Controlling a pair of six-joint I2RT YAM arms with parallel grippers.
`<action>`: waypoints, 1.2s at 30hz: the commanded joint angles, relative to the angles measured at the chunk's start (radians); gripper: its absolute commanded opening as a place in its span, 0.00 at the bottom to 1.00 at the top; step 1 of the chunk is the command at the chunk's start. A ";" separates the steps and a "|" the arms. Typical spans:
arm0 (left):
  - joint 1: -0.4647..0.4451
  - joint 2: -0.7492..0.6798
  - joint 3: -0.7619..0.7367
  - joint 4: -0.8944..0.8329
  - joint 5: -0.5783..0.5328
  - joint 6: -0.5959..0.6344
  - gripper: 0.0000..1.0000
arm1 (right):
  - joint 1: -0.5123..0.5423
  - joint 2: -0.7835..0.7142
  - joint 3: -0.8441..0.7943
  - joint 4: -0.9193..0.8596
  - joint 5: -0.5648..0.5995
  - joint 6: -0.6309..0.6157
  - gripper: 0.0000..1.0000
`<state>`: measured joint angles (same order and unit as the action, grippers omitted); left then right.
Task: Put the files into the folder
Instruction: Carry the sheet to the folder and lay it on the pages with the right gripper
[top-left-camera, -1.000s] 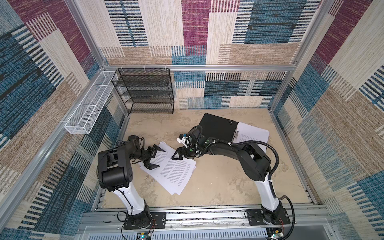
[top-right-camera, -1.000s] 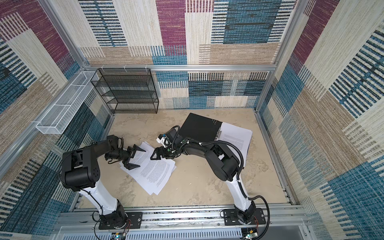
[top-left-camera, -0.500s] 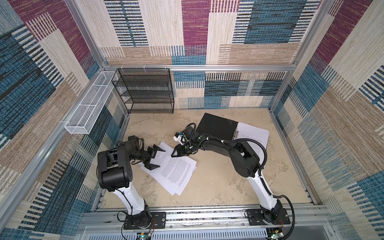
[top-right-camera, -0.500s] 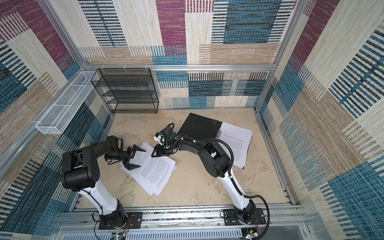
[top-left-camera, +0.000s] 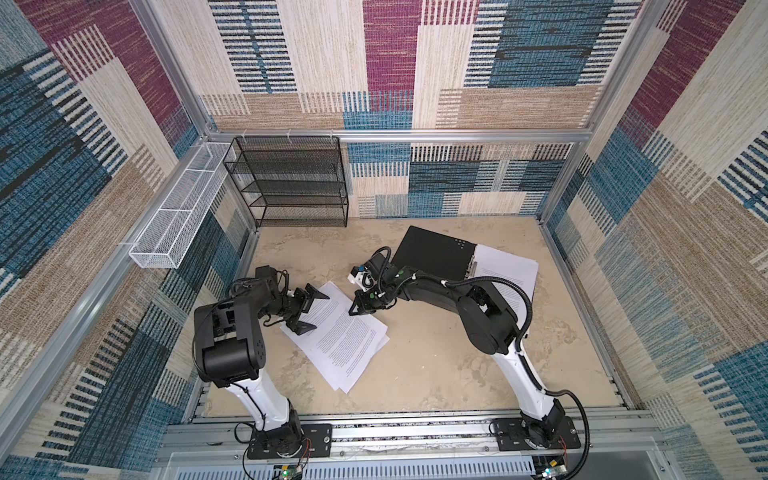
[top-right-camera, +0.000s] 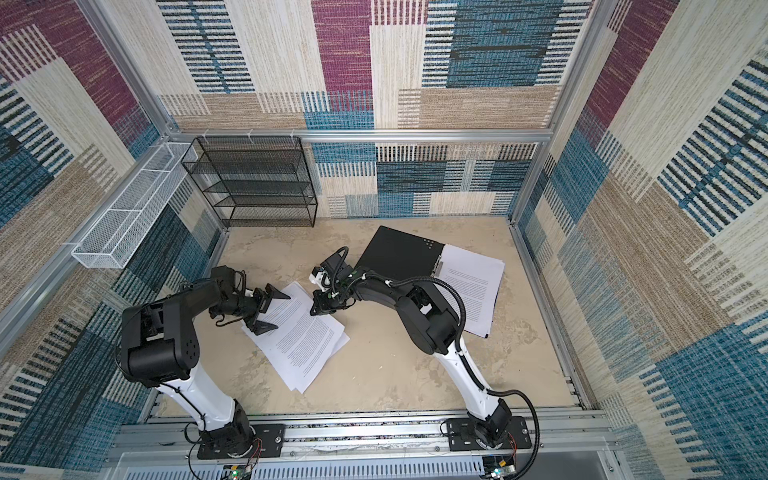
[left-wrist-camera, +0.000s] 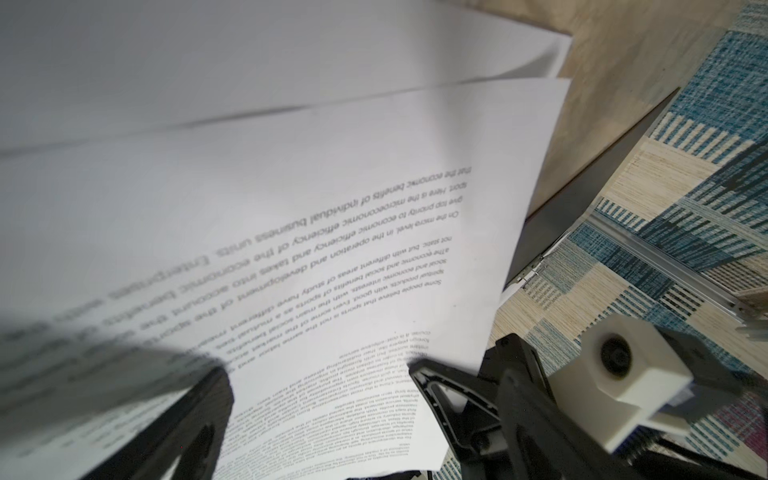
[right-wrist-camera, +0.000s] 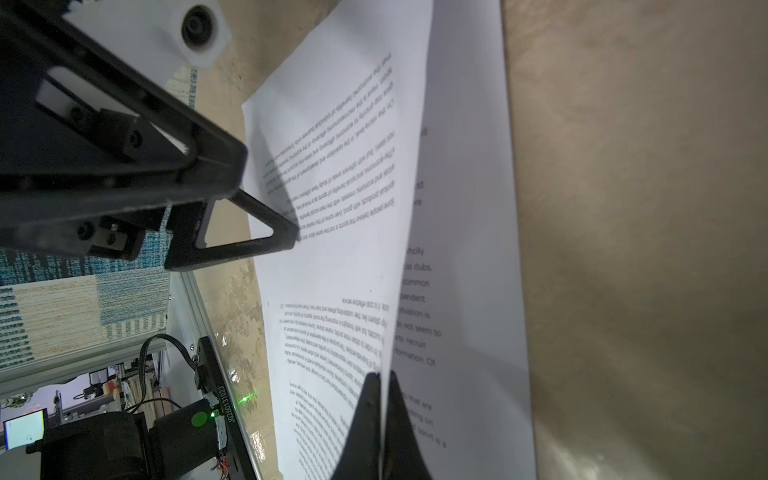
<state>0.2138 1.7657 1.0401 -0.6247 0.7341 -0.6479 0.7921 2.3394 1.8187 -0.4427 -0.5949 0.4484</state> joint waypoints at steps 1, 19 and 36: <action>-0.099 -0.229 0.180 0.029 0.063 0.064 1.00 | -0.037 -0.219 -0.029 0.037 0.082 0.033 0.00; -0.308 -0.265 0.214 0.159 0.200 0.114 1.00 | -0.922 -1.068 -0.703 -0.014 0.092 -0.029 0.00; -0.342 -0.207 0.102 0.277 0.269 0.039 1.00 | -1.177 -0.866 -0.930 0.139 0.198 -0.101 0.00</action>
<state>-0.1291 1.5574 1.1423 -0.3817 0.9779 -0.5961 -0.4034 1.4471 0.8776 -0.3618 -0.4461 0.3729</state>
